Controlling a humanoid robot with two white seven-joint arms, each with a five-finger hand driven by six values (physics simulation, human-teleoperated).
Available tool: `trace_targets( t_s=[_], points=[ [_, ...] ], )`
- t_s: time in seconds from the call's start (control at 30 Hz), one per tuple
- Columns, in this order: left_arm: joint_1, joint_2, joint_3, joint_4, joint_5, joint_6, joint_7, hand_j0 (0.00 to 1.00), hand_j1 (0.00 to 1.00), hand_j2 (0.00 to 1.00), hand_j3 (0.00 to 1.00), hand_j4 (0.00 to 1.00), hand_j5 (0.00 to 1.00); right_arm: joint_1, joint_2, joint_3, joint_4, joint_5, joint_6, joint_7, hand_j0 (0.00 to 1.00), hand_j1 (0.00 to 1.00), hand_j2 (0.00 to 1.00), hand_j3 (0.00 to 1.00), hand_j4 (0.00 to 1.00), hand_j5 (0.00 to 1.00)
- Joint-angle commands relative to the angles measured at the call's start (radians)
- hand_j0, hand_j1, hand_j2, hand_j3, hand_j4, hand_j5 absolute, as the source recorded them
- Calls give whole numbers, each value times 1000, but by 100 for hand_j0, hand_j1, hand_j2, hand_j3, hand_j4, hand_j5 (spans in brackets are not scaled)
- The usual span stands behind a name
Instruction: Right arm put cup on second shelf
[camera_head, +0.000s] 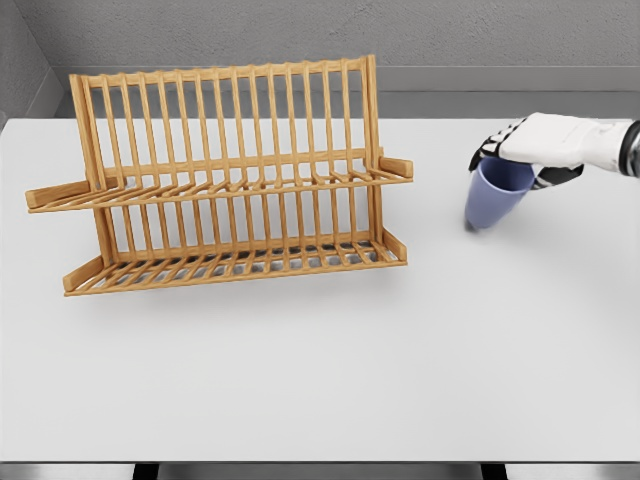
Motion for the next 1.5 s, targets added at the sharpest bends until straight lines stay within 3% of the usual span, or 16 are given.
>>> trace_targets(
  t_s=[0.0, 0.33, 0.43, 1.47],
  points=[
    [0, 0, 0, 0, 0, 0, 0, 100, 100, 100, 100, 100, 100, 0, -1, -19, -1, -6, 2, 0, 63, 63, 63, 63, 63, 63],
    [0, 0, 0, 0, 0, 0, 0, 100, 100, 100, 100, 100, 100, -66, -5, -29, -10, -6, 7, 0, 64, 64, 64, 64, 64, 64],
    [0, 0, 0, 0, 0, 0, 0, 100, 100, 100, 100, 100, 100, -67, -10, -30, -52, -6, 16, 0, 64, 64, 64, 64, 64, 64],
    [0, 0, 0, 0, 0, 0, 0, 100, 100, 100, 100, 100, 100, -89, -21, -133, -92, -6, 5, 0, 64, 64, 64, 64, 64, 64]
  ],
)
